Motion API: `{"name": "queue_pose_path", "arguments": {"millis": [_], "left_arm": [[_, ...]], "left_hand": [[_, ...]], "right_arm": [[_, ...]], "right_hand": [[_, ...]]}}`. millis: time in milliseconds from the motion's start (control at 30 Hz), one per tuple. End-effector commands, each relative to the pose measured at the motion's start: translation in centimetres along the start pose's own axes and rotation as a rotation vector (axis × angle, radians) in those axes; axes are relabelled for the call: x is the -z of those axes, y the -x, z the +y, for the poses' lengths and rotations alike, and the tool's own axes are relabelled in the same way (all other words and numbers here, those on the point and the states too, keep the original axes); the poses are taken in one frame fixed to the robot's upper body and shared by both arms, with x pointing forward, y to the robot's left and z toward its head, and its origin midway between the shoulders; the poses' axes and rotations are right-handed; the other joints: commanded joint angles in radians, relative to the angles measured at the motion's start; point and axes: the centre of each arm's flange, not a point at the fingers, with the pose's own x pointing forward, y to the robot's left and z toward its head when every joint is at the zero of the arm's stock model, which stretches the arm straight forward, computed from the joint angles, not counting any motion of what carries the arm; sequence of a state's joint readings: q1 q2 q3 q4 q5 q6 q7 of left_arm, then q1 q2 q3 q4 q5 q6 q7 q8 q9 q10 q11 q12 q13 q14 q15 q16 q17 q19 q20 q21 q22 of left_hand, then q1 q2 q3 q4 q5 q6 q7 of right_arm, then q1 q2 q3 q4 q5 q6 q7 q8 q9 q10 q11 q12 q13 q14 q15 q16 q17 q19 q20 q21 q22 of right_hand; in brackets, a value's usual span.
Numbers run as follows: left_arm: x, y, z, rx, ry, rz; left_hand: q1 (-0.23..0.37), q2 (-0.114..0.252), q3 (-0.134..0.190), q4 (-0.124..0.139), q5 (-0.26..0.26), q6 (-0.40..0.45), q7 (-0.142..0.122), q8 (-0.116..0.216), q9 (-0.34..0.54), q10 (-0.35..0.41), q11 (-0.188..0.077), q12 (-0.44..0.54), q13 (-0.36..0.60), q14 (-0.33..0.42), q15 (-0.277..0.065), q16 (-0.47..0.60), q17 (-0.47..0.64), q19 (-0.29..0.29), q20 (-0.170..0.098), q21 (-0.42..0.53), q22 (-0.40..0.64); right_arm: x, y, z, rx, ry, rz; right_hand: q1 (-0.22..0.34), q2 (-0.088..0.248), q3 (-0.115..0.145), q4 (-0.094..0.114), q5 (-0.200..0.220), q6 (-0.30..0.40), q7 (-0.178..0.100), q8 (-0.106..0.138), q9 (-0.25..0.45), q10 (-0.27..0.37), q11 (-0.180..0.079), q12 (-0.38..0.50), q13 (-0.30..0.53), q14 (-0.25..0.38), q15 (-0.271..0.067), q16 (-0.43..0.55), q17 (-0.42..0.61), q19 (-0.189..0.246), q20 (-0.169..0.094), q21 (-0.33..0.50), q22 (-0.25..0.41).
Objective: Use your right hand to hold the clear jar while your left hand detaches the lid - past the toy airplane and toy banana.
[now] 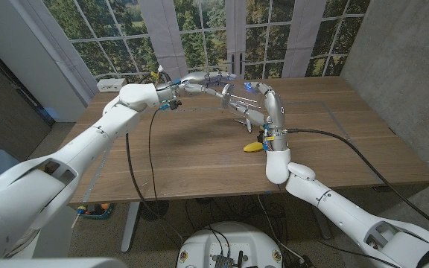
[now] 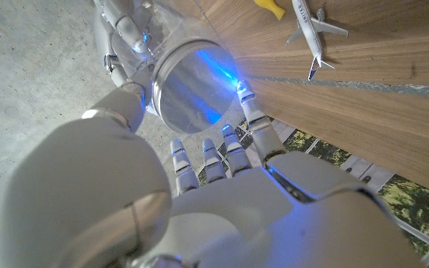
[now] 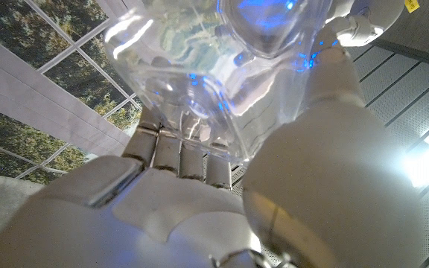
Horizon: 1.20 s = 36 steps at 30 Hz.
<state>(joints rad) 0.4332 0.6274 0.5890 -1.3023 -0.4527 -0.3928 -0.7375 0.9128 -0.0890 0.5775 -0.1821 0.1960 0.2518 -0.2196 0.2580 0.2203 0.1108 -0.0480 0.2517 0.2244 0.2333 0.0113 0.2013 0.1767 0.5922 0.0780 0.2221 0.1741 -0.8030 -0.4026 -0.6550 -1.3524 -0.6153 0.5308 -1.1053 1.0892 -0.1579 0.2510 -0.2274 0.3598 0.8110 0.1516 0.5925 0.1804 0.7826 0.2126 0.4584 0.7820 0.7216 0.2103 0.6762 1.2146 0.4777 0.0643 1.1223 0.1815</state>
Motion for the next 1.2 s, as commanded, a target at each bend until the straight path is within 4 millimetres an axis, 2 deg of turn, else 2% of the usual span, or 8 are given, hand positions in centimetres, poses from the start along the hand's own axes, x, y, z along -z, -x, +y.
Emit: {"name": "queue_pose_path", "arguments": {"millis": [33,133,300,467,700,867,1033,1200], "left_arm": [[-0.5,-0.4,-0.6,0.025,-0.02,-0.022],[-0.7,-0.4,-0.8,0.015,-0.015,-0.036],[-1.0,-0.4,-1.1,-0.011,-0.021,-0.058],[-1.1,-0.7,-1.3,-0.008,-0.031,-0.063],[-1.2,-0.7,-1.7,-0.018,-0.062,-0.05],[-1.1,-0.6,-2.0,-0.089,-0.019,-0.094],[-1.1,-0.2,-2.0,-0.148,0.012,-0.08],[-1.3,-0.1,-2.3,-0.178,0.038,-0.075]], "left_hand": [[0.039,0.004,-0.016,0.0,0.004,-0.035,0.002,-0.014,0.01,0.003,0.028,0.009,0.015,0.031,-0.008,0.005,0.003,0.04,-0.067,0.009,0.003],[0.074,0.017,-0.017,-0.002,0.009,-0.043,0.009,-0.012,0.018,-0.006,0.041,0.009,0.024,0.053,-0.017,0.008,0.005,0.066,-0.092,0.014,0.004],[0.165,0.055,-0.058,0.003,0.013,0.046,0.049,0.059,0.065,0.088,0.021,0.066,0.074,0.156,-0.112,0.039,0.022,0.136,-0.162,0.032,0.011],[0.191,0.078,-0.079,0.006,0.014,0.073,0.063,0.088,0.085,0.114,0.008,0.086,0.102,0.188,-0.14,0.061,0.041,0.143,-0.181,0.032,0.012],[0.199,0.075,-0.13,0.011,0.011,0.008,0.059,0.082,0.107,0.062,0.031,0.077,0.137,0.142,-0.124,0.057,0.061,0.134,-0.179,0.027,0.013],[0.266,0.128,-0.162,0.006,0.02,0.179,0.138,0.183,0.143,0.225,0.02,0.154,0.197,0.281,-0.19,0.138,0.097,0.194,-0.25,0.053,0.017],[0.362,0.165,-0.18,0.001,0.029,0.369,0.217,0.302,0.196,0.434,-0.04,0.238,0.271,0.474,-0.244,0.241,0.175,0.307,-0.29,0.131,0.026],[0.452,0.176,-0.231,0.001,0.017,0.508,0.257,0.348,0.187,0.606,-0.021,0.279,0.322,0.632,-0.251,0.309,0.237,0.411,-0.302,0.259,0.054]], "right_arm": [[0.4,-0.2,-0.6,0.038,-0.053,0.042],[0.7,-0.2,-0.6,0.047,-0.058,0.05],[0.8,-0.2,-0.6,0.062,-0.066,0.055],[0.7,-0.2,-0.6,0.065,-0.065,0.053],[0.6,0.0,-0.6,0.073,-0.063,0.05],[0.5,0.0,-0.7,0.075,-0.065,0.048],[0.4,0.1,-0.9,0.073,-0.055,0.037],[0.1,0.4,-1.0,0.071,-0.039,0.019]], "right_hand": [[0.076,0.103,0.09,0.09,0.007,0.31,-0.295,0.006,0.02,0.409,-0.404,0.0,0.027,0.296,-0.438,0.001,0.004,-0.116,-0.238,0.008,0.002],[0.076,0.104,0.09,0.09,0.007,0.311,-0.295,0.005,0.02,0.408,-0.405,0.0,0.03,0.296,-0.438,0.001,0.004,-0.116,-0.238,0.008,0.002],[0.077,0.105,0.091,0.09,0.007,0.31,-0.292,0.005,0.02,0.409,-0.404,-0.004,0.027,0.297,-0.438,0.0,0.004,-0.114,-0.234,0.009,0.002],[0.077,0.105,0.091,0.09,0.008,0.31,-0.291,0.004,0.02,0.411,-0.402,-0.005,0.028,0.297,-0.438,-0.001,0.004,-0.115,-0.232,0.01,0.002],[0.076,0.105,0.092,0.09,0.007,0.309,-0.291,0.003,0.02,0.411,-0.402,-0.007,0.032,0.298,-0.438,-0.002,0.004,-0.114,-0.229,0.011,0.002],[0.076,0.105,0.092,0.09,0.007,0.309,-0.29,0.002,0.02,0.412,-0.401,-0.01,0.029,0.298,-0.437,-0.002,0.004,-0.116,-0.227,0.011,0.002],[0.075,0.105,0.092,0.09,0.007,0.312,-0.289,0.003,0.02,0.412,-0.402,-0.011,0.032,0.299,-0.438,-0.003,0.004,-0.115,-0.227,0.012,0.002],[0.075,0.104,0.092,0.09,0.007,0.312,-0.29,0.002,0.02,0.411,-0.403,-0.012,0.036,0.298,-0.438,-0.004,0.004,-0.118,-0.227,0.011,0.002]]}}
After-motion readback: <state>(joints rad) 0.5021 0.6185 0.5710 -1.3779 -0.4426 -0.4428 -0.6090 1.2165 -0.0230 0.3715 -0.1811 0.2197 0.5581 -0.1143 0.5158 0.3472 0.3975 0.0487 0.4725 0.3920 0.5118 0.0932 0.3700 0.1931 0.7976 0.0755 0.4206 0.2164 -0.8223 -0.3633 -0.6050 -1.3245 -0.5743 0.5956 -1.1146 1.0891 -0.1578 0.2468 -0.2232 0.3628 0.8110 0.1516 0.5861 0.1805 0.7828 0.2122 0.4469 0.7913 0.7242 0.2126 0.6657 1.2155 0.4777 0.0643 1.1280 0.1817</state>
